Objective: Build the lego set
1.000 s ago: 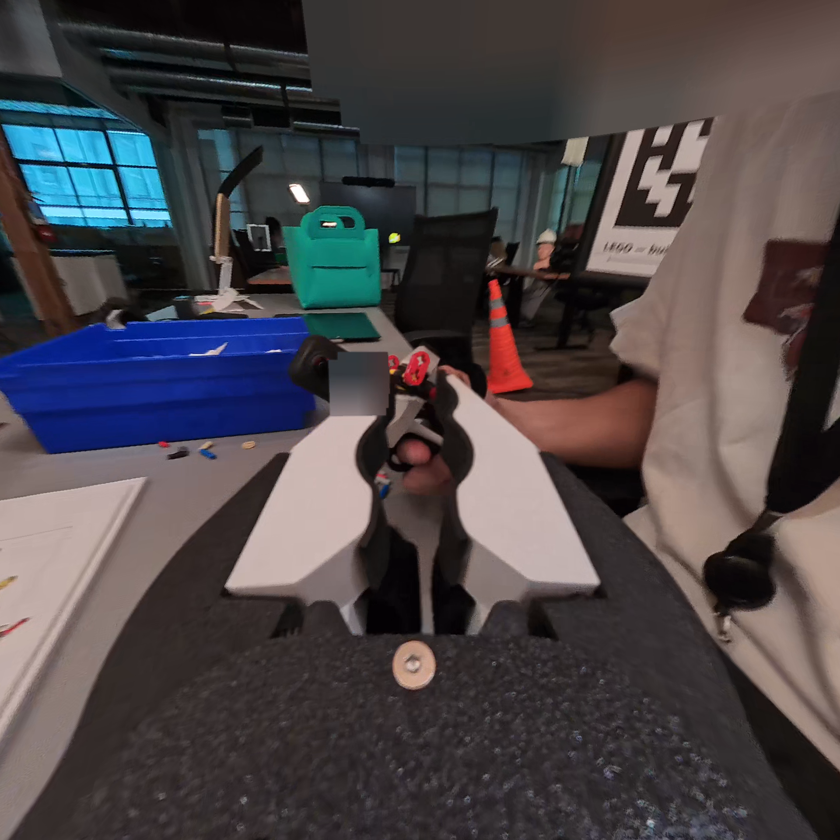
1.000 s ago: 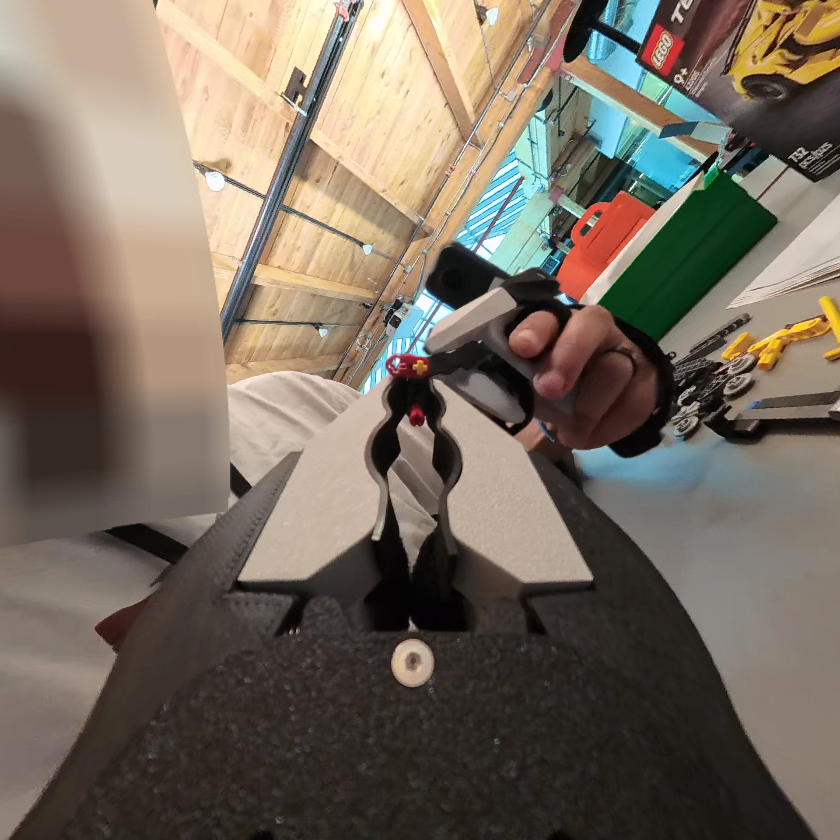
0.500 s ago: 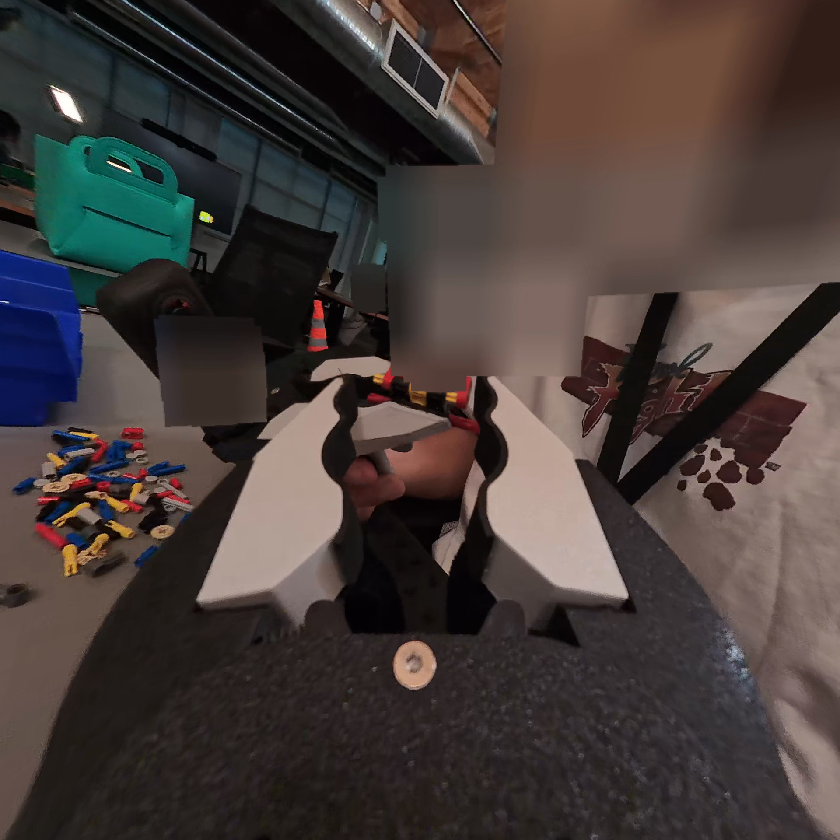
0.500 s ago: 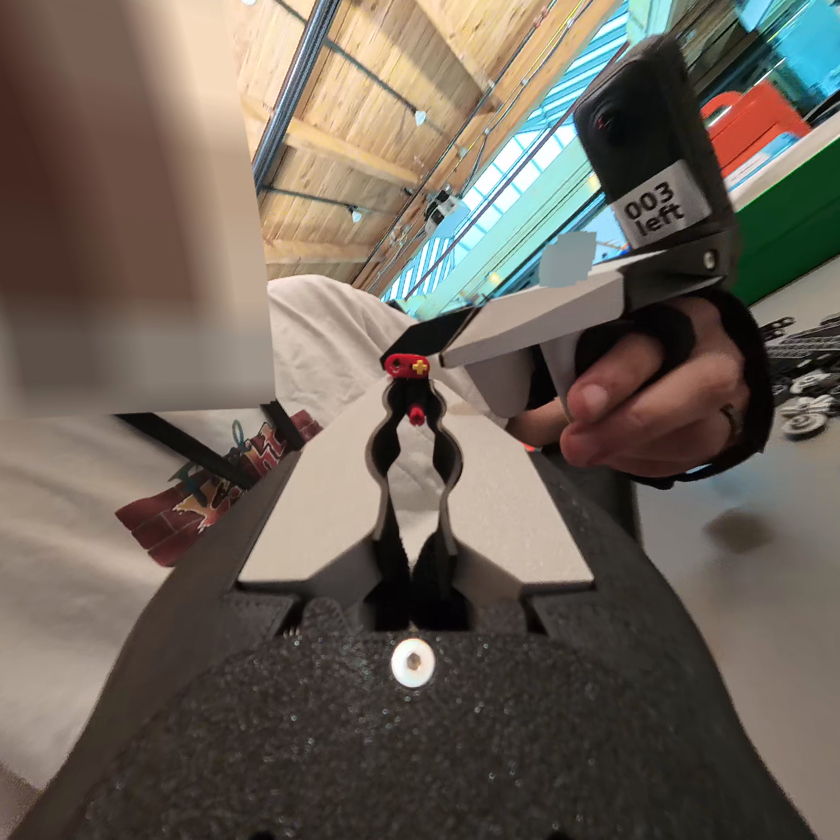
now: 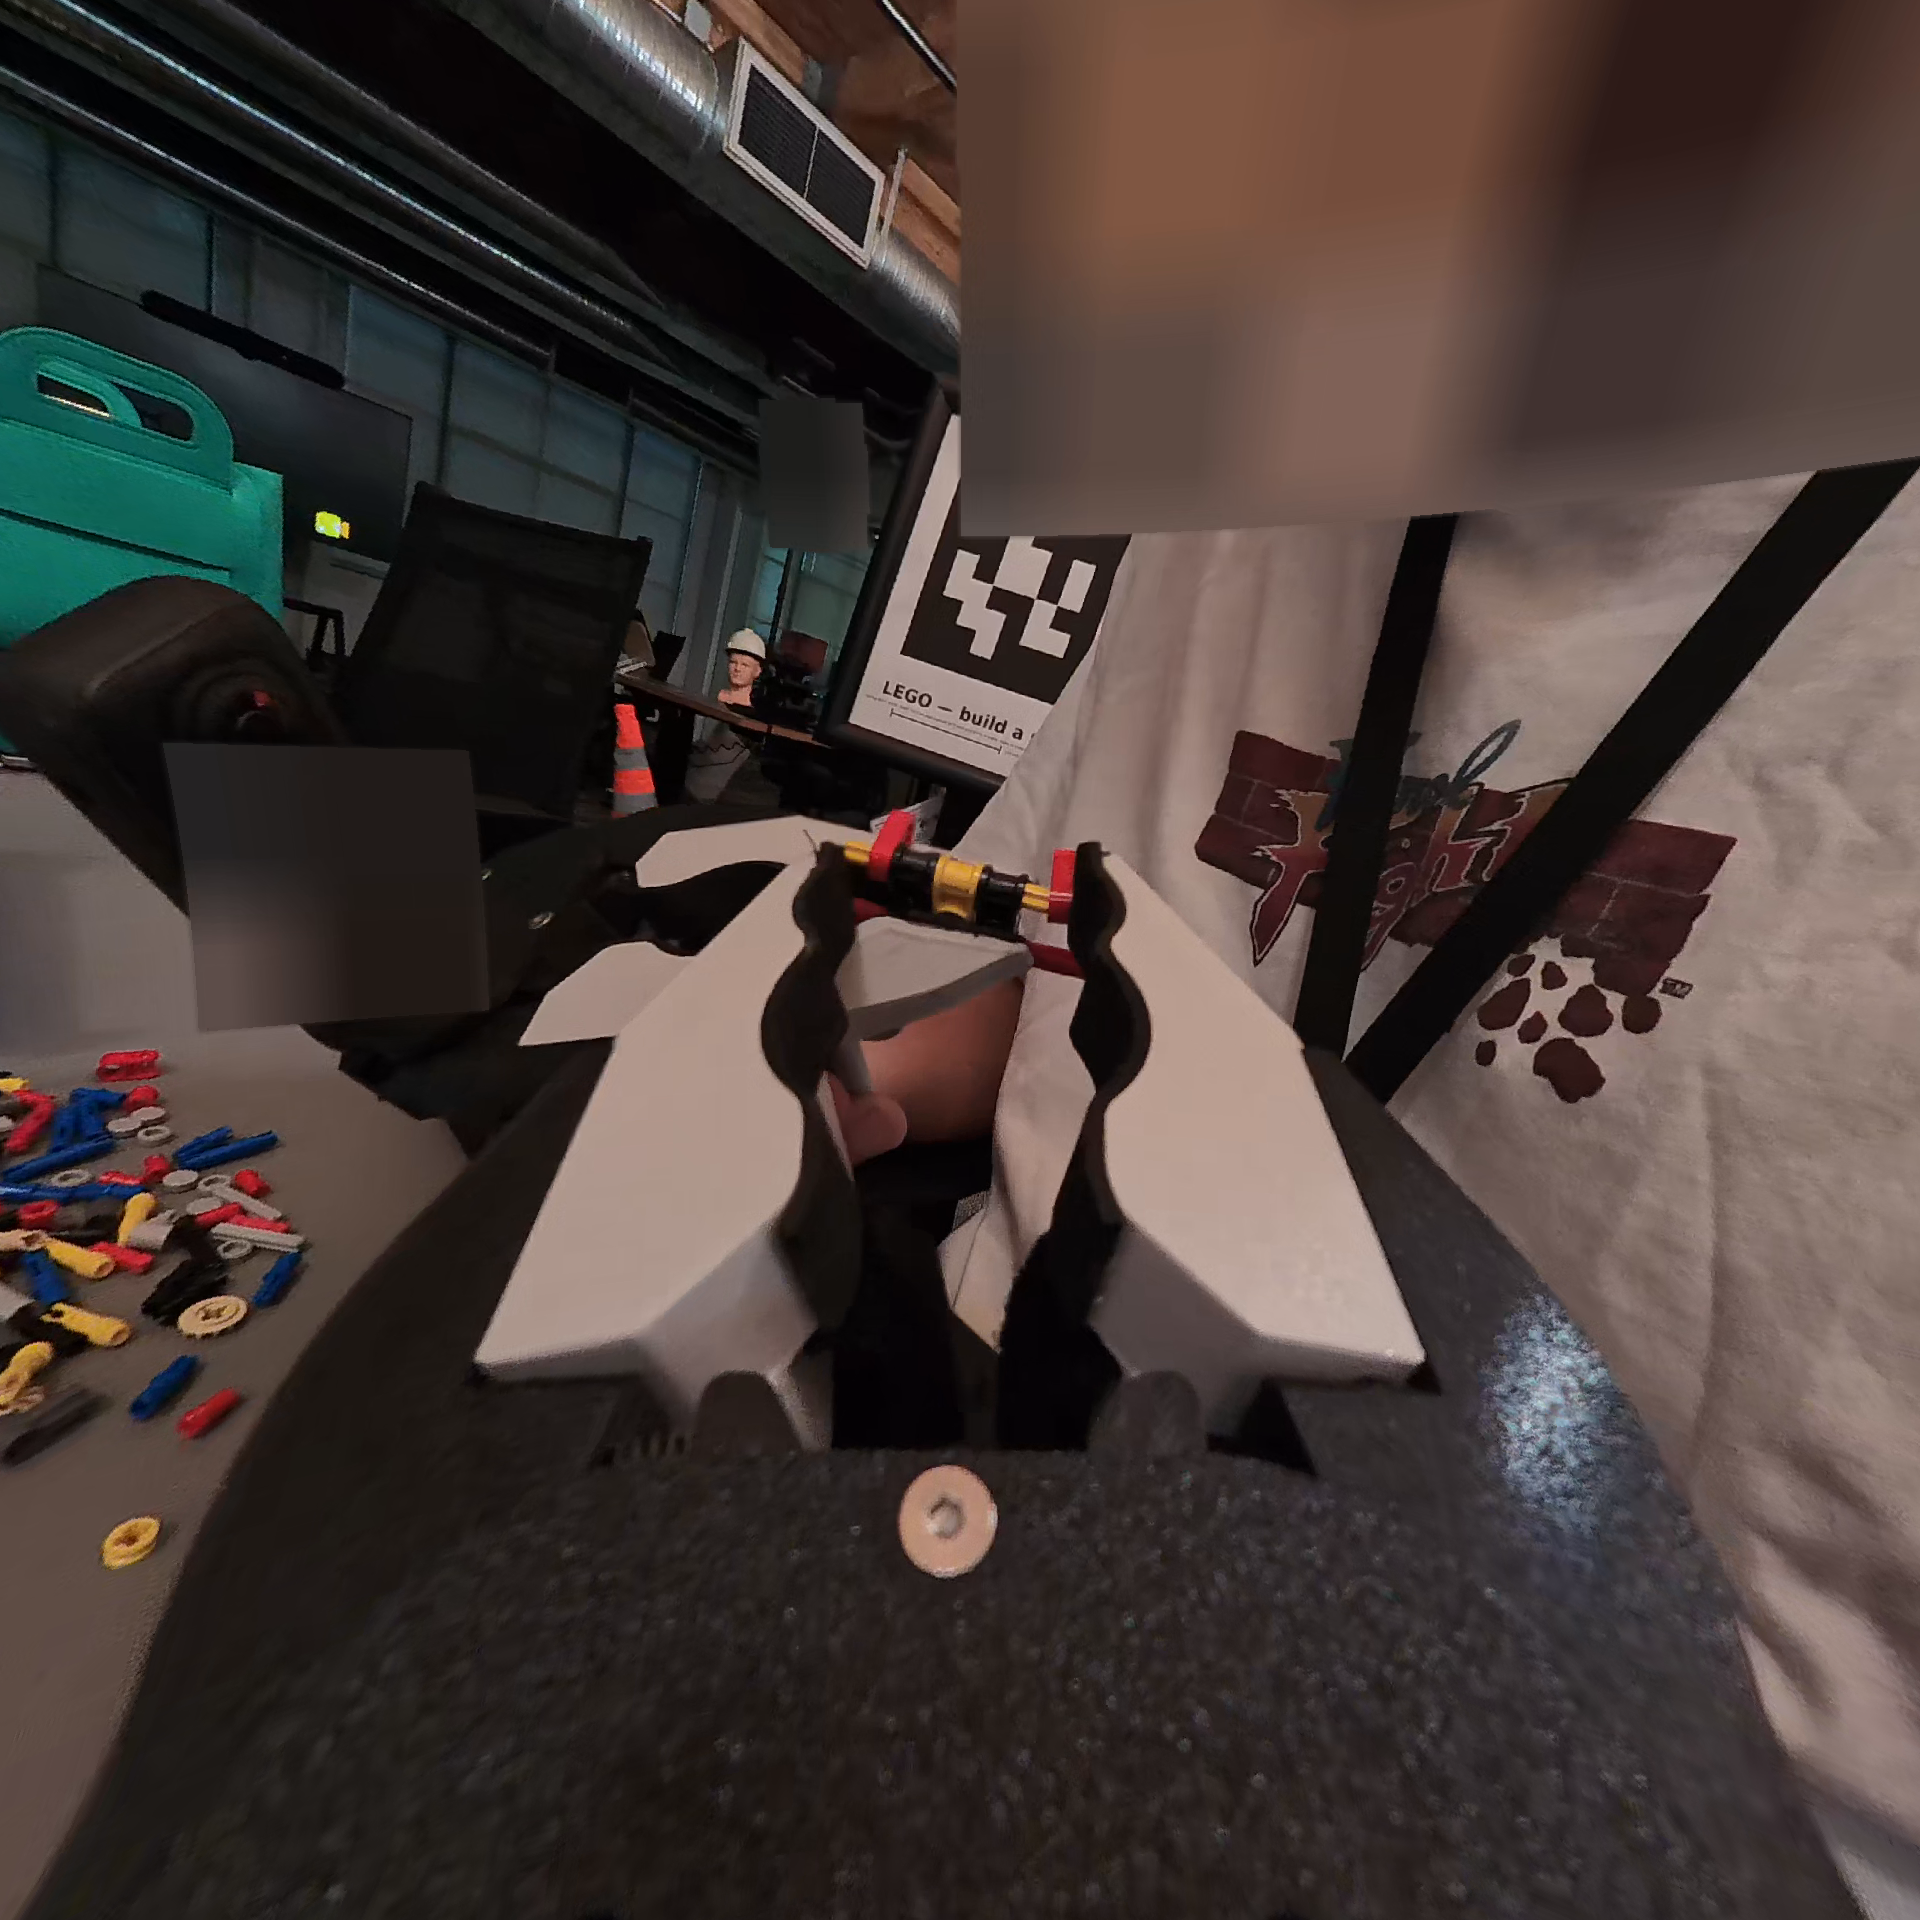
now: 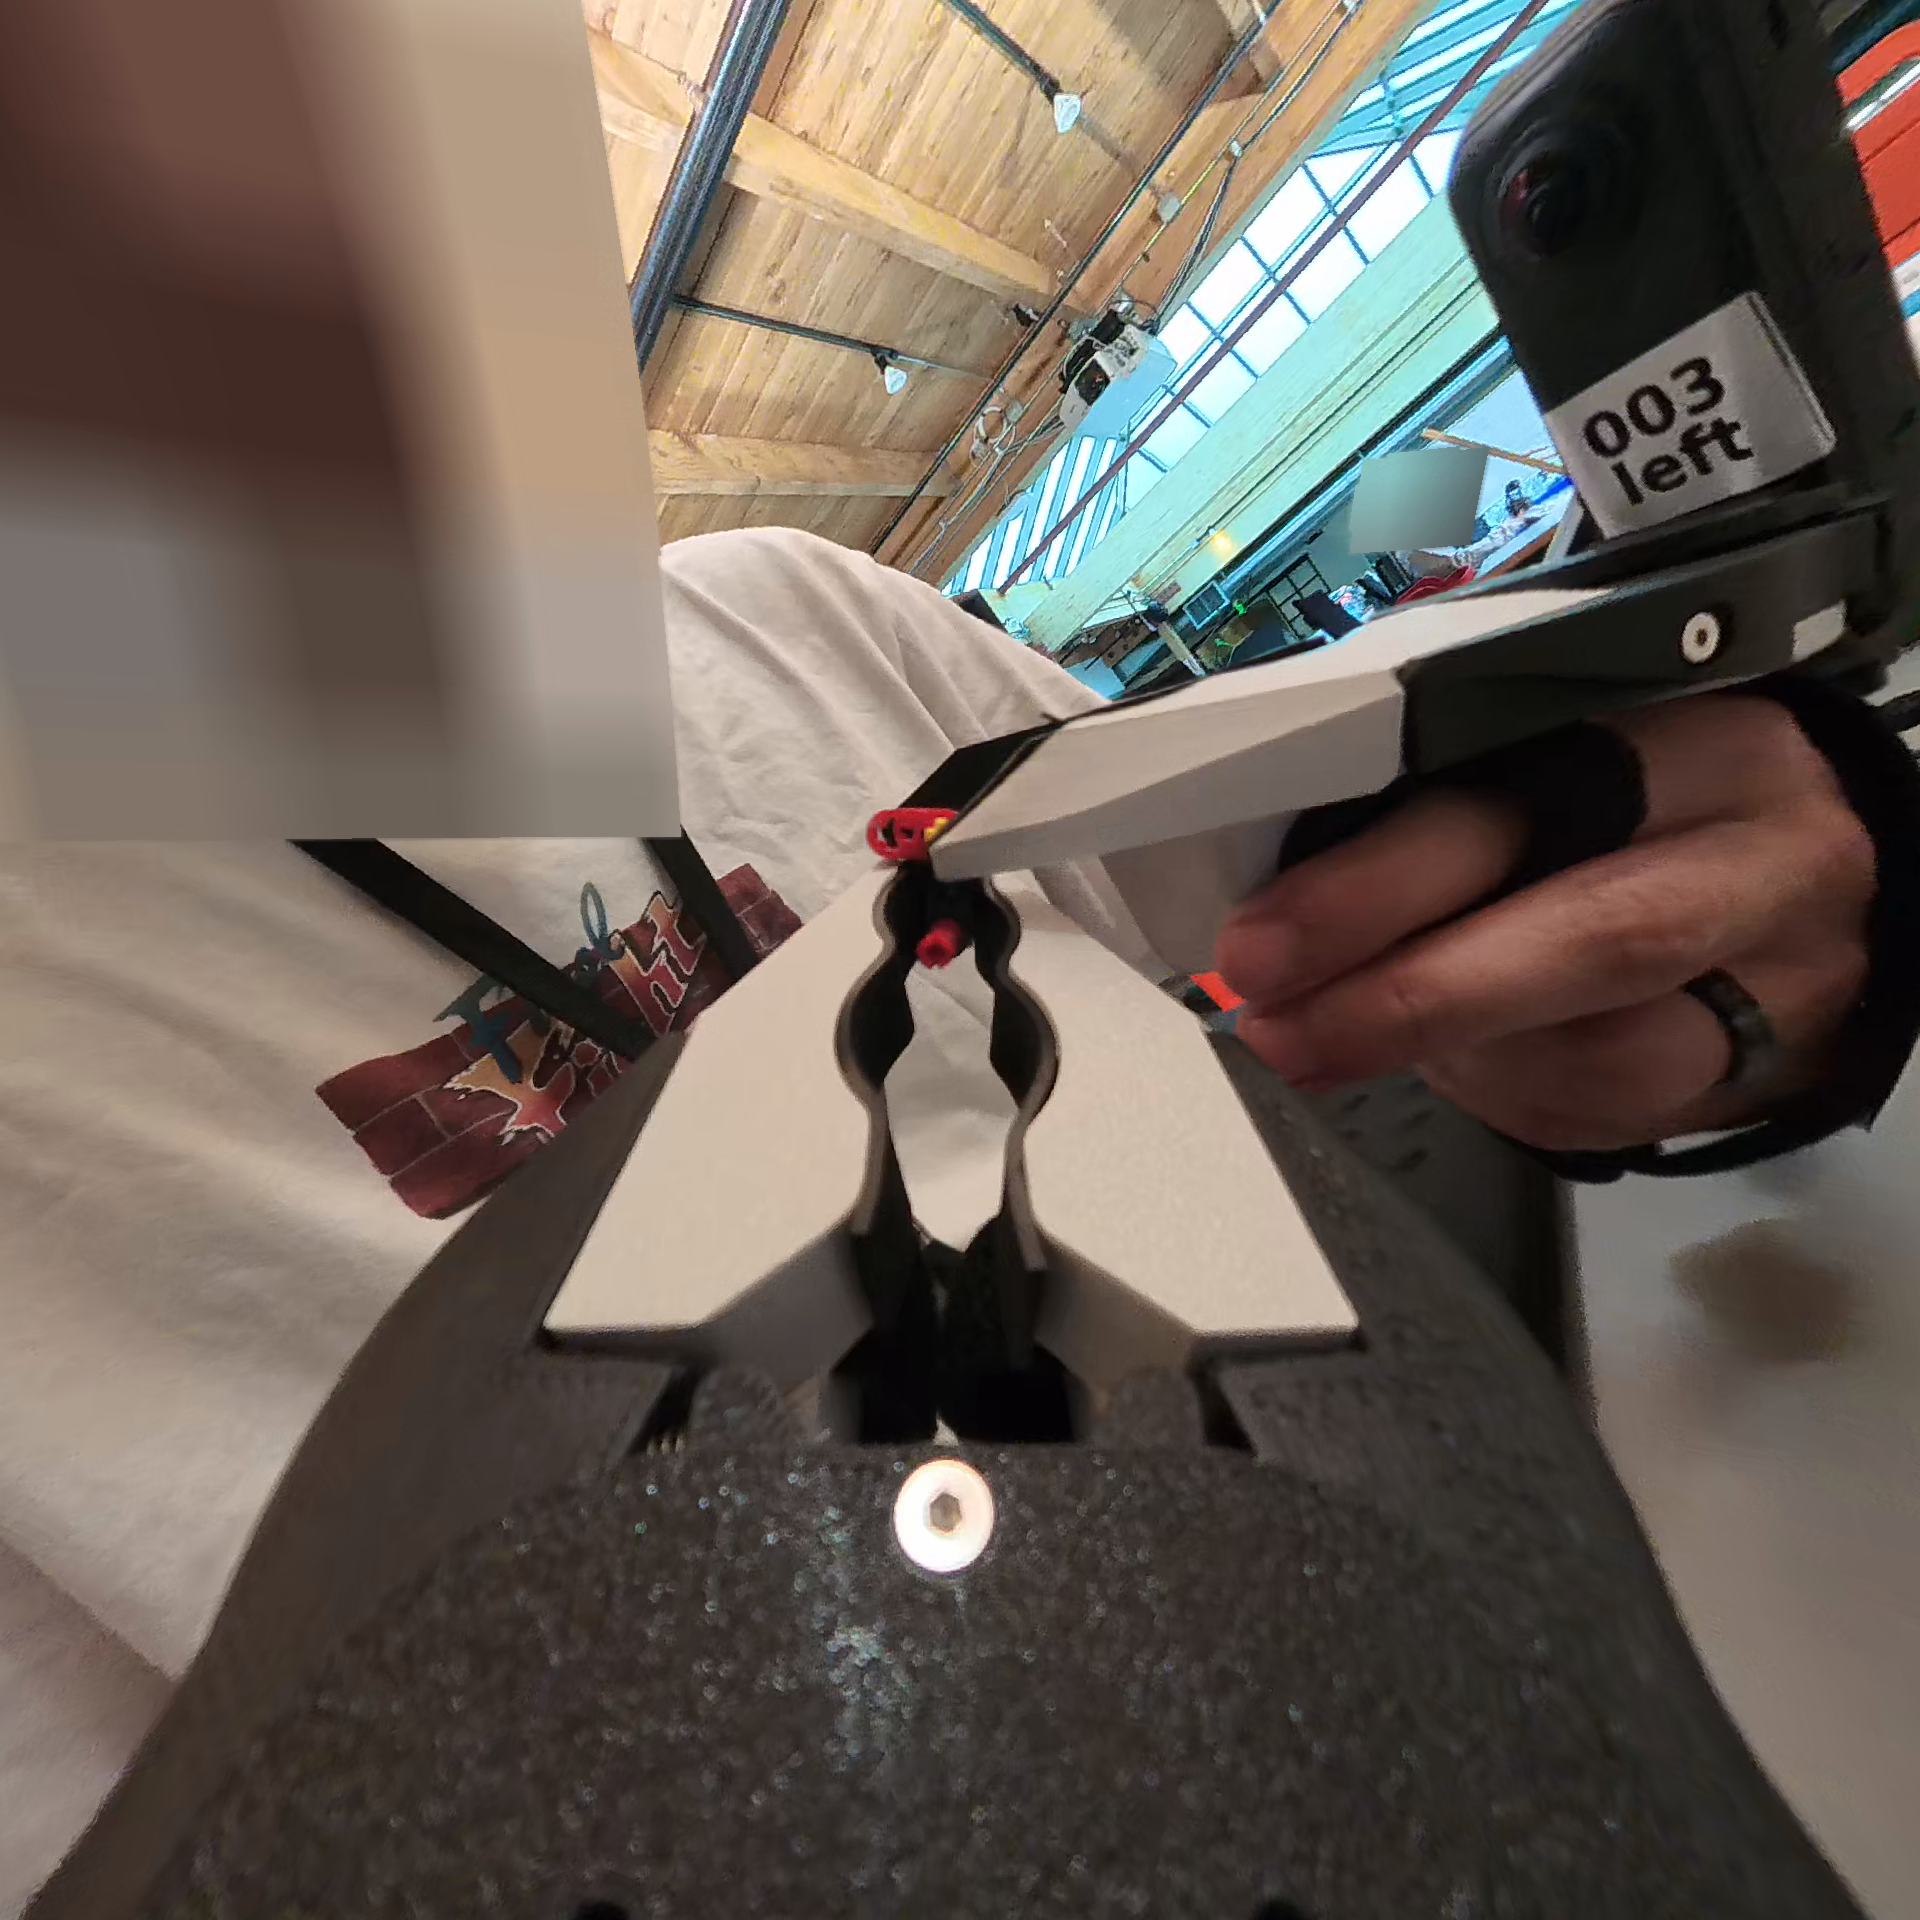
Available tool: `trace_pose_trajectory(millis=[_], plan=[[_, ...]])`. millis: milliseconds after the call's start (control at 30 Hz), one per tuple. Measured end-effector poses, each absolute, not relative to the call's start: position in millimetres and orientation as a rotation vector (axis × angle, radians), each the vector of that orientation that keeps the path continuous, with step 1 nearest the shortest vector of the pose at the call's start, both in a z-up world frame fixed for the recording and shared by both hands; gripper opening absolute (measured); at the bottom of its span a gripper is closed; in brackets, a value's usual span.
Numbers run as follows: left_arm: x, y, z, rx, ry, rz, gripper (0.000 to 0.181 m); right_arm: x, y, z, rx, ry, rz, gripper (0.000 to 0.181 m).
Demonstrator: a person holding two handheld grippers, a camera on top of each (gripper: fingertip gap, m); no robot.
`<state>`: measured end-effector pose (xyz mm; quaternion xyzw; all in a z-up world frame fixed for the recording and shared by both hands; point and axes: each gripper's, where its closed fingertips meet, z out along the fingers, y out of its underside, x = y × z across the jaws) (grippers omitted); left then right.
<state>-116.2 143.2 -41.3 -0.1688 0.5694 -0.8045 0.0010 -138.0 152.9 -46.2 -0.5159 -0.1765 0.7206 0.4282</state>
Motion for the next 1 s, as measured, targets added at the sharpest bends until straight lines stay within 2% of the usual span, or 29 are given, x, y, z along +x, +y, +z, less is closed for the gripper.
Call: trace_pose_trajectory(millis=[333,400,567,733,800,900,1000], plan=[[-114.2,147.5,-40.1,-0.629,1.793,-2.735,0.036,-131.2,159.9,-45.9,-1.290,-0.378,1.751,0.007],[-103.5,156.8,-41.5,-0.711,1.761,-2.664,0.035,-121.0,169.9,-46.9,-1.293,-0.290,1.709,0.007],[-79.7,191.5,-46.0,-0.878,1.652,-2.377,0.042,-85.1,202.1,-51.7,-1.313,-0.090,1.339,0.007],[-57.7,221.3,-54.8,-0.994,1.605,-1.924,0.033,-58.3,218.0,-60.4,-1.402,-0.087,0.722,0.007],[-56.3,216.5,-55.3,-0.973,1.622,-1.850,0.031,-60.9,219.6,-61.3,-1.420,-0.129,0.590,0.007],[-58.1,210.4,-52.8,-0.935,1.625,-1.824,0.018,-63.7,219.9,-62.3,-1.432,-0.173,0.492,0.007],[-58.7,207.1,-53.3,-0.926,1.639,-1.813,0.024,-60.5,222.2,-64.7,-1.449,-0.171,0.428,0.007]])
